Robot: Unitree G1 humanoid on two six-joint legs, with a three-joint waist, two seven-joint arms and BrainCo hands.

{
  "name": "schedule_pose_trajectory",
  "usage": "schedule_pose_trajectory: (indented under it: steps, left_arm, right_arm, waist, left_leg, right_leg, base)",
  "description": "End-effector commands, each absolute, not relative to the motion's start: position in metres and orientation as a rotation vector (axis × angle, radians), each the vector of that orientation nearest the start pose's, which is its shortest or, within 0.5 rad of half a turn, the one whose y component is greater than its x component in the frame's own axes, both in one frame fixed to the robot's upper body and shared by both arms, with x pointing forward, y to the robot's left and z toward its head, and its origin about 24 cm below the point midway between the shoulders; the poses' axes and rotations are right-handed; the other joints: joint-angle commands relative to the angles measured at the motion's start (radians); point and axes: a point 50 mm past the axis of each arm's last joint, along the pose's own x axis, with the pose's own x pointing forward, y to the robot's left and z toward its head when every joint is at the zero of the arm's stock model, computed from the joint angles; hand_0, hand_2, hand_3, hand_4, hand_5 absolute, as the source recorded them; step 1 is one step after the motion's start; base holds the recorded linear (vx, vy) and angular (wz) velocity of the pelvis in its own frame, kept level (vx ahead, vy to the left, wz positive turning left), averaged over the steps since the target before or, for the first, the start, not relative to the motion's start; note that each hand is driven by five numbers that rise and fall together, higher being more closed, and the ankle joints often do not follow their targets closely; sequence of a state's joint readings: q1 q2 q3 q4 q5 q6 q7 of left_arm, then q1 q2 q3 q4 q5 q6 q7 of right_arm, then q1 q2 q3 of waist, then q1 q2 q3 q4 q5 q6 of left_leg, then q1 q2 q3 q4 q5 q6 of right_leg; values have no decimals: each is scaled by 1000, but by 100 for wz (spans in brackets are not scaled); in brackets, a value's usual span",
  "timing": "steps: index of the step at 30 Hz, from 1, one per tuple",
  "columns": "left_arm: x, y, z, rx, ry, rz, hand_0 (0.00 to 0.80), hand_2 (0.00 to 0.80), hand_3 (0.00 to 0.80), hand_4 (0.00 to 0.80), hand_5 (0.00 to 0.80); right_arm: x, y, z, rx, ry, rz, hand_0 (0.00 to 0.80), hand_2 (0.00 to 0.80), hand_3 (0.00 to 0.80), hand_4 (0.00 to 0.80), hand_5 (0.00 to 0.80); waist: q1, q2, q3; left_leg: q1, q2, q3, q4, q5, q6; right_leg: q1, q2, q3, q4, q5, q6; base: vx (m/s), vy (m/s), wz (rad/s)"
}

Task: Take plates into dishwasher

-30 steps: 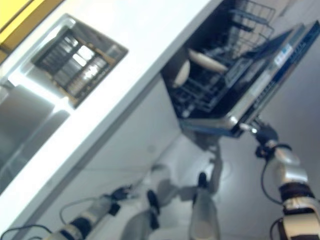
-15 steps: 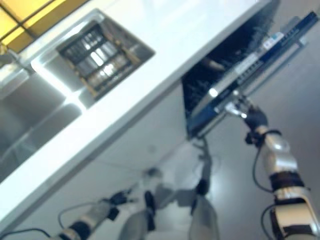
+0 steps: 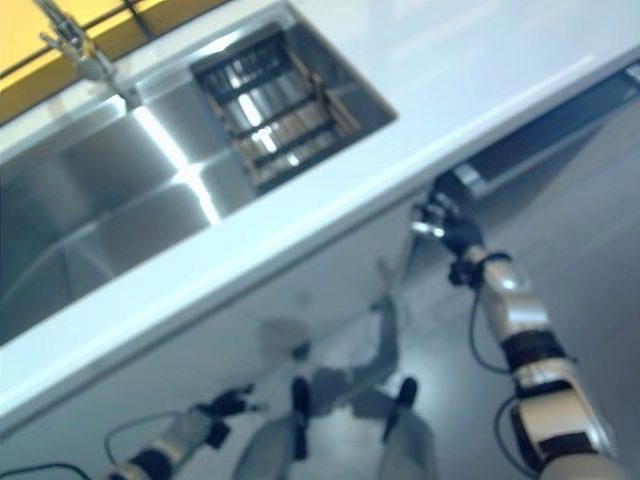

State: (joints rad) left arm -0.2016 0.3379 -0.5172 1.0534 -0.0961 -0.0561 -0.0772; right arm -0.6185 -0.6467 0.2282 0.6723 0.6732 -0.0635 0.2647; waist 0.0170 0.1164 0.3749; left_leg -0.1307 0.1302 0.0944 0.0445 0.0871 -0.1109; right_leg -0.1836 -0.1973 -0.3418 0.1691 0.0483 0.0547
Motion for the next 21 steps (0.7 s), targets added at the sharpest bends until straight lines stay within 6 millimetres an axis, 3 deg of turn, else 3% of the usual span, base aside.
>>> schedule_pose_trajectory:
  steps: [1, 7, 9, 14, 18, 19, 21]
  left_arm:
    - [200, 222, -115, 514, 842, -258, 0, 0, 0, 0, 0]
    - [181, 234, -122, 469, 888, -196, 0, 0, 0, 0, 0]
    - [171, 240, -125, 442, 916, -161, 0, 0, 0, 0, 0]
    - [150, 250, -133, 379, 985, -97, 0, 0, 0, 0, 0]
    - [139, 256, -137, 347, 1030, -51, 0, 0, 0, 0, 0]
    - [139, 256, -137, 345, 1030, -48, 0, 0, 0, 0, 0]
    - [137, 259, -138, 335, 1050, -35, 0, 0, 0, 0, 0]
  right_arm:
    - [364, -234, 155, -43, -223, 182, 0, 0, 0, 0, 0]
    - [336, -257, 141, -26, -309, -20, 0, 0, 0, 0, 0]
    - [320, -266, 126, -6, -296, -81, 0, 0, 0, 0, 0]
    - [285, -292, 68, -66, -61, -190, 0, 0, 0, 0, 0]
    - [259, -309, 16, -153, 243, -241, 0, 0, 0, 0, 0]
    - [259, -309, 15, -149, 258, -242, 0, 0, 0, 0, 0]
    - [238, -318, -21, -187, 450, -270, 0, 0, 0, 0, 0]
  waist:
    - [57, -76, -7]
    - [41, -108, -34]
    - [25, -126, -49]
    - [-2, -164, -96]
    - [-14, -185, -130]
    - [-14, -185, -133]
    - [-9, -193, -153]
  left_leg:
    - [-38, -39, 55, 50, 7, 63]
    - [-2, -46, 85, 42, -23, 87]
    - [14, -51, 100, 40, -42, 101]
    - [58, -69, 115, 12, -72, 133]
    - [88, -79, 109, -21, -81, 153]
    - [85, -79, 109, -22, -79, 154]
    - [108, -88, 93, -47, -85, 165]
  right_leg:
    - [85, -12, 37, 29, -57, 4]
    - [123, -28, 57, 1, -35, 34]
    - [132, -40, 72, -3, -9, 48]
    - [137, -68, 112, 15, 77, 87]
    - [127, -74, 146, 58, 124, 103]
    - [124, -73, 147, 57, 128, 102]
    - [120, -72, 168, 92, 150, 109]
  base:
    - [85, 144, 8]
    - [94, 188, 17]
    - [99, 220, -7]
    - [74, 198, -11]
    - [36, 152, -12]
    - [20, 124, -4]
    - [51, 116, 3]
